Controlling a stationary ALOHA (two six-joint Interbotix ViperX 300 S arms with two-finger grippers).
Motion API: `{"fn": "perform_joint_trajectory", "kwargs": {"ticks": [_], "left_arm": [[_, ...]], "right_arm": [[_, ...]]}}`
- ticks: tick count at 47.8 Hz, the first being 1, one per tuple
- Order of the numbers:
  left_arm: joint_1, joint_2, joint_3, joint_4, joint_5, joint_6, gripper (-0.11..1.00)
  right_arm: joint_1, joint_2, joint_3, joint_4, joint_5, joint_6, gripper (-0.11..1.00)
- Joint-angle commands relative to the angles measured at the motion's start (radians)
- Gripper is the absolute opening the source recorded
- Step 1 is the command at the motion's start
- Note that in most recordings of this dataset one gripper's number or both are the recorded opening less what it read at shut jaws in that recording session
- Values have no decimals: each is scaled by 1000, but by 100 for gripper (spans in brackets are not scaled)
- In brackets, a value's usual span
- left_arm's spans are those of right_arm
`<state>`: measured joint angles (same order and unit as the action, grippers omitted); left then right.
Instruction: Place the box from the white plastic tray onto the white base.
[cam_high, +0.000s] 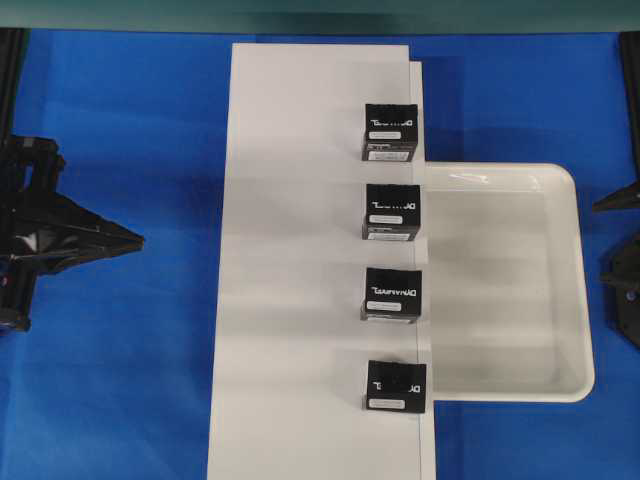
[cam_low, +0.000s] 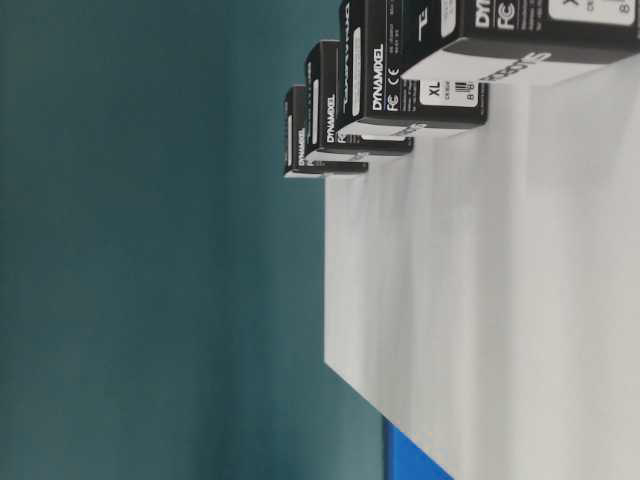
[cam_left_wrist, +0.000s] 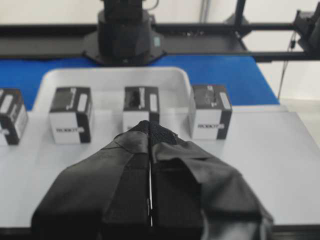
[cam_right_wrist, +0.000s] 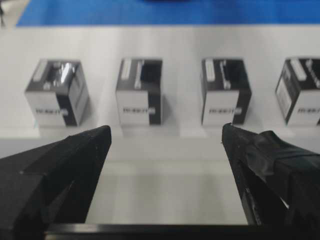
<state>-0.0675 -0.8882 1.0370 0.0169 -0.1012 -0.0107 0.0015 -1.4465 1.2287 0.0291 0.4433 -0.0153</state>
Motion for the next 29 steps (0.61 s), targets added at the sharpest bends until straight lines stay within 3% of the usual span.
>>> {"fn": "perform_joint_trajectory", "kwargs": {"ticks": [1, 29], "left_arm": [[-2, -6, -11, 2, -12, 5, -5], [-2, -20, -2, 2, -46, -9, -5]], "right_arm": [[0, 0, -6, 5, 6, 0, 96], [0, -2, -5, 5, 34, 2, 96]]}}
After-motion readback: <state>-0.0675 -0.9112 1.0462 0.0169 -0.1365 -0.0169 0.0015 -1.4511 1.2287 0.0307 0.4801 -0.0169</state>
